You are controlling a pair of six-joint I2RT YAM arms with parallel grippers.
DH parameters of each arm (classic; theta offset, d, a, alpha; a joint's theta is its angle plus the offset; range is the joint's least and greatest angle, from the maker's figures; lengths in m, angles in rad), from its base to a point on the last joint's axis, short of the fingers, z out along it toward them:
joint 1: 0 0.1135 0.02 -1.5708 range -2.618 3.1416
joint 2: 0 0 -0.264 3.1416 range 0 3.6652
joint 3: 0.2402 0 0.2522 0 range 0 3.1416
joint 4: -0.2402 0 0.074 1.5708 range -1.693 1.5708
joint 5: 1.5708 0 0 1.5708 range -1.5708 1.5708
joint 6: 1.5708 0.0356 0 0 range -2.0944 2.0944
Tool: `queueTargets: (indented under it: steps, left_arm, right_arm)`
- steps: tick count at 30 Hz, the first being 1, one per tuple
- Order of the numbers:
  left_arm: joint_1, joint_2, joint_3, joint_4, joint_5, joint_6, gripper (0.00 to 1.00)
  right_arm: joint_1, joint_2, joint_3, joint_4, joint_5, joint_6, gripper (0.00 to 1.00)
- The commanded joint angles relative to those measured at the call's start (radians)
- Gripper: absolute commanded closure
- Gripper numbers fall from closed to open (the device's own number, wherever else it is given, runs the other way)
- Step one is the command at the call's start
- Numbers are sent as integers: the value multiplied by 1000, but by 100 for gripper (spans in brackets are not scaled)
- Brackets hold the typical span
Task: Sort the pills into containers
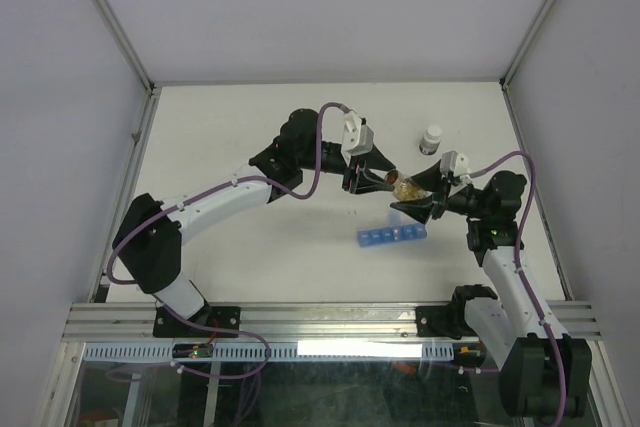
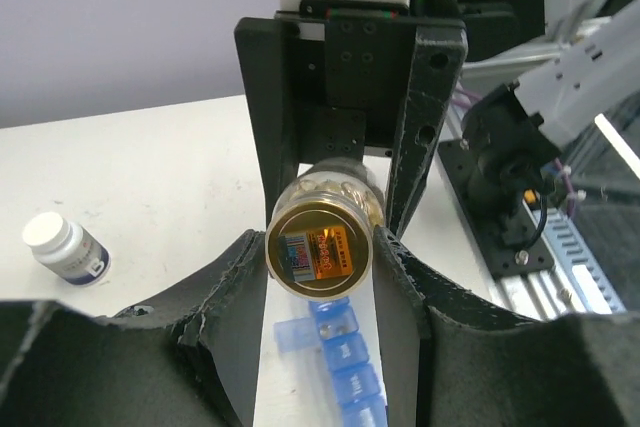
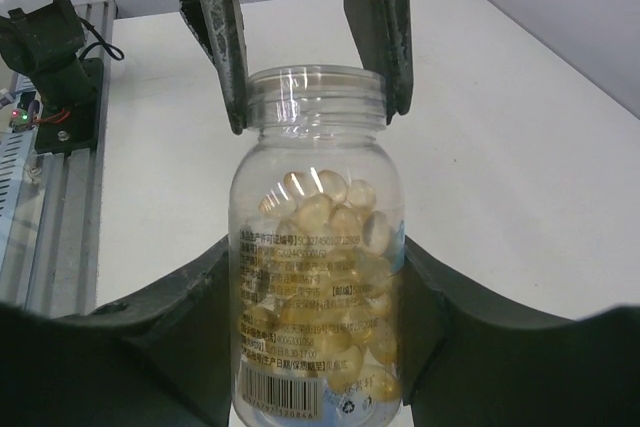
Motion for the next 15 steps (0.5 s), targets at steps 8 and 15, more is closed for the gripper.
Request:
queueTargets:
  steps: [8, 15]
  left_arm:
    - [33, -23, -3, 244, -22, -10, 8]
    - [104, -155, -201, 665, -164, -440, 1]
  right_arm:
    - [7, -30, 30, 63, -4, 34, 100]
    - [4, -35, 30, 63, -9, 36, 100]
